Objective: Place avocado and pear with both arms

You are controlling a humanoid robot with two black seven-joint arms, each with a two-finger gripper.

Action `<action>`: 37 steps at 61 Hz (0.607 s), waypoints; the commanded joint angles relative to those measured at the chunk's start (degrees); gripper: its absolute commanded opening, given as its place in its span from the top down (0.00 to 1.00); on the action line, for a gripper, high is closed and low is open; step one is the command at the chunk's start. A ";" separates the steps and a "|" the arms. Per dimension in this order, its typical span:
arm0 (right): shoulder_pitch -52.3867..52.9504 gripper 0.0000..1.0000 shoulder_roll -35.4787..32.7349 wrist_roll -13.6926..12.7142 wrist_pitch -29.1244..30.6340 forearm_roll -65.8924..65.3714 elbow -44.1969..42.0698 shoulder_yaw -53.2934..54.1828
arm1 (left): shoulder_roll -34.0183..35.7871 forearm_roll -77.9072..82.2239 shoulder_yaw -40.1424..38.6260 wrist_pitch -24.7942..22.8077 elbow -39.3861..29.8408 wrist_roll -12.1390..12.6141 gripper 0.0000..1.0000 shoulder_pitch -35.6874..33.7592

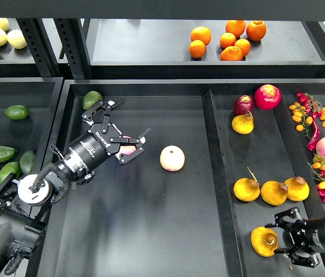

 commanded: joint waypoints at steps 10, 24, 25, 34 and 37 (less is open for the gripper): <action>1.91 0.07 -2.13 0.02 -0.01 4.94 2.28 4.80 | 0.00 0.00 -0.61 0.00 0.09 0.00 0.02 0.00; 5.43 0.07 -1.95 0.02 -0.01 12.77 1.84 9.37 | 0.00 -0.09 -1.14 0.00 1.15 0.00 0.02 0.35; 5.43 0.07 -1.86 0.02 -0.01 12.94 1.75 9.63 | 0.00 -0.09 -1.23 0.00 1.15 0.00 0.02 0.35; 5.17 0.07 0.42 0.02 -0.01 13.65 1.58 14.73 | 0.00 -0.09 -1.23 0.00 1.15 0.00 0.02 0.53; 4.99 0.07 1.47 0.02 -0.01 14.00 1.58 16.40 | 0.00 -0.09 -1.23 0.00 1.06 -0.05 0.02 0.53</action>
